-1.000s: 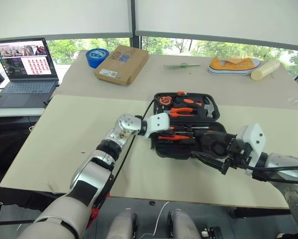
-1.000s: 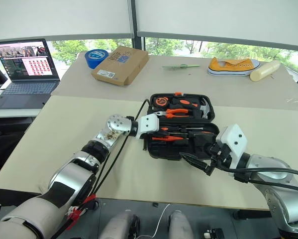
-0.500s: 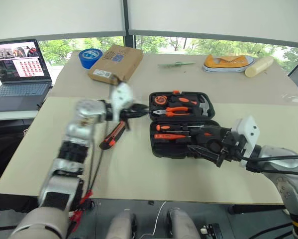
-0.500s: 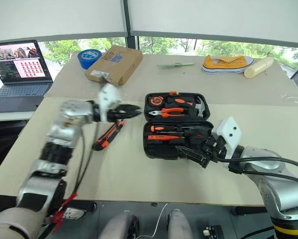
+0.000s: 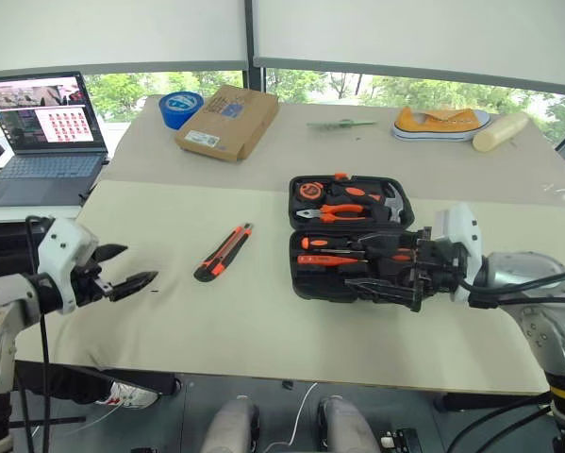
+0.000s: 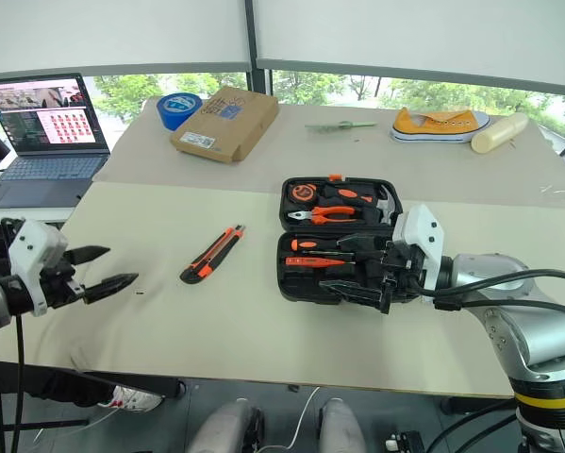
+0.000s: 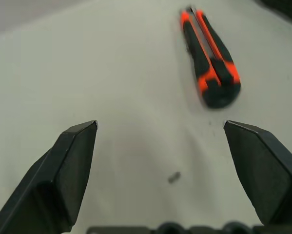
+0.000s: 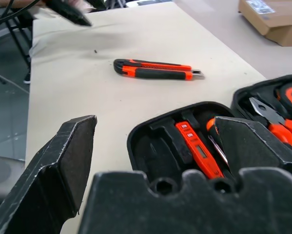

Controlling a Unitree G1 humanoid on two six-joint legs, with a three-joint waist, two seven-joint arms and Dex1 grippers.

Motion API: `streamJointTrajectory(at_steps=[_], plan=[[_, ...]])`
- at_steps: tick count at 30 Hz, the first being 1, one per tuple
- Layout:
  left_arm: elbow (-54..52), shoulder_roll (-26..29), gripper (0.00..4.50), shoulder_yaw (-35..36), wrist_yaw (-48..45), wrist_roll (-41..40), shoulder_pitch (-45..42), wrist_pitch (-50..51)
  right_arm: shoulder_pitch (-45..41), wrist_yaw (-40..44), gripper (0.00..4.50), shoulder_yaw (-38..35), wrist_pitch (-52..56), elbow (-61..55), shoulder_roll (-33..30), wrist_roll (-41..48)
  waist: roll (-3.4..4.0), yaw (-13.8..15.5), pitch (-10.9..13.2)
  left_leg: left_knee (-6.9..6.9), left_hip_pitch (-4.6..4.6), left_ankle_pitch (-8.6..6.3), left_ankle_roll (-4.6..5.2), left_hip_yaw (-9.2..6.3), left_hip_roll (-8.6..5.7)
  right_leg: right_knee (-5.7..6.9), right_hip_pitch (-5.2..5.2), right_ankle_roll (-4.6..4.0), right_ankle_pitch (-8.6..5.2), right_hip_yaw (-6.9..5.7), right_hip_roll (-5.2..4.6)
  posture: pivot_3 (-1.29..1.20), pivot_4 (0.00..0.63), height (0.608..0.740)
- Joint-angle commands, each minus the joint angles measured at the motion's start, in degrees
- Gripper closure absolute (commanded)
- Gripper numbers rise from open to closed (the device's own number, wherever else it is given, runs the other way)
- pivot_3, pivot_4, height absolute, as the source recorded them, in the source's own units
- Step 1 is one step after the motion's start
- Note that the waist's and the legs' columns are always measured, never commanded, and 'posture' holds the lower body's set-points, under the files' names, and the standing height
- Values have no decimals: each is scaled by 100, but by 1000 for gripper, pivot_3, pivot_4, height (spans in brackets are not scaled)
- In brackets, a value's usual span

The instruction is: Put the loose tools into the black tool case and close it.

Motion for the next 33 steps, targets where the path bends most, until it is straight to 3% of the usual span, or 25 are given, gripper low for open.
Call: streamJointTrajectory(at_steps=[1, 12, 21, 24, 29, 33], plan=[[-355, 198, 22, -763, 408, 90, -592, 467, -47, 19, 0, -33, -35, -139, 12, 36, 0, 24, 0, 0, 0, 0, -1, -1, -1, 1, 1, -1, 1, 0, 0, 0, 150, 735], [624, -545, 22, -2914, 1263, 690, -2402, 946, 245, -354, 0, 21, 20, -597, 146, 45, -1, -81, -1, -4, -1, 4, -4, -2, -7, 24, -6, -3, 3, 9, 17, 0, 150, 735], [1233, -787, 22, -3410, 1472, 937, -2823, 1179, 448, -653, 0, 5, -47, -793, 145, -94, -2, -61, -1, -2, 1, 4, -2, -2, -8, 22, 0, -3, 3, 9, 17, 0, 150, 735], [1252, -751, 826, -3343, 1417, 914, -2733, 1096, 526, -704, 0, -37, -70, -844, 147, -119, -1, -55, -1, -2, 3, 4, -3, -2, -8, 20, -1, -3, 2, 9, 17, 0, 150, 735], [1214, -778, 2662, -2919, 1032, 440, -2773, 971, 702, -767, 0, -159, -112, -878, 96, -173, -2, -55, -1, -2, 1, 4, -2, -2, -7, 20, -3, -3, 2, 10, 17, 0, 150, 735], [1111, -579, 2751, -2896, -95, 227, -3320, -484, 1063, -620, 0, -620, 141, -934, -93, 152, -8, 1, 3, -1, -5, 4, -3, -4, -7, 19, -4, -3, 2, 4, 15, 0, 150, 735]])
